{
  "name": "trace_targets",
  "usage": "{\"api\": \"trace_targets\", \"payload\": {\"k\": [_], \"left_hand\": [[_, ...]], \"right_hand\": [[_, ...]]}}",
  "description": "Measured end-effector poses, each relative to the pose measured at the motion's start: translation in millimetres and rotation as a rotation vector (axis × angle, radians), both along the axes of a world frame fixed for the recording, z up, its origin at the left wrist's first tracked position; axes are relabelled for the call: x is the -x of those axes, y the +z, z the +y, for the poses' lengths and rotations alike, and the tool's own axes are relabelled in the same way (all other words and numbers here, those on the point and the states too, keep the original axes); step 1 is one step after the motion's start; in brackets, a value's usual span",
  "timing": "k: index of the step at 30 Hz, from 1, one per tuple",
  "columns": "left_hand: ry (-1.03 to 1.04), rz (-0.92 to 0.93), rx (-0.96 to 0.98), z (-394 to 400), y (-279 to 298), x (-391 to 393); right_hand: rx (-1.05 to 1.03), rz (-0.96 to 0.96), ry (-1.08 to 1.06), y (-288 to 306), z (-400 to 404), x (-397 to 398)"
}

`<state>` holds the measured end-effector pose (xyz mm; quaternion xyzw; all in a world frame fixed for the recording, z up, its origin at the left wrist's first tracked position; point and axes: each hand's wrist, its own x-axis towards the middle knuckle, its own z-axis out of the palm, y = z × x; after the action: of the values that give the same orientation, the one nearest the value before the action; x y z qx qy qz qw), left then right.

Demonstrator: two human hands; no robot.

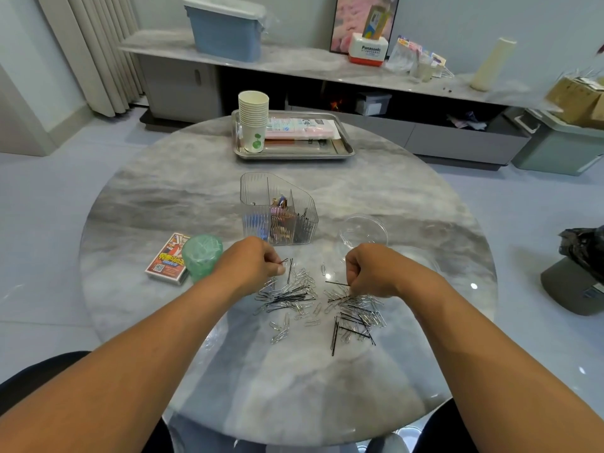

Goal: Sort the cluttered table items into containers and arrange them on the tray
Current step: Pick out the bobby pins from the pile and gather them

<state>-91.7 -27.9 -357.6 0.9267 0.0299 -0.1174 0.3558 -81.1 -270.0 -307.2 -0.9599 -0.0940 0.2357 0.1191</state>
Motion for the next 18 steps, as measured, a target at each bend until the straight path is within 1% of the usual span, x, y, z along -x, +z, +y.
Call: {"api": "trace_targets", "payload": {"k": [2,5,8,11,15,18], "left_hand": [[-0.067,-0.011,0.019,-4,1,2],[-0.160,0.041,0.018,-10,2,7],[-0.153,0.110,0.050,-13,3,9],[-0.167,0.152,0.085,-13,7,9],[-0.193,0.173,-0.008,-13,9,8],[-0.193,0.188,-0.070,-9,7,7]], "right_hand": [[-0.016,0.017,0.007,-2,-1,0],[0.005,0.036,0.029,-9,1,2],[0.050,0.051,0.043,-17,4,2],[0.104,0.004,0.082,-20,6,1],[0.181,-0.016,0.158,-24,7,5],[0.143,0.026,0.142,-24,5,6]]}}
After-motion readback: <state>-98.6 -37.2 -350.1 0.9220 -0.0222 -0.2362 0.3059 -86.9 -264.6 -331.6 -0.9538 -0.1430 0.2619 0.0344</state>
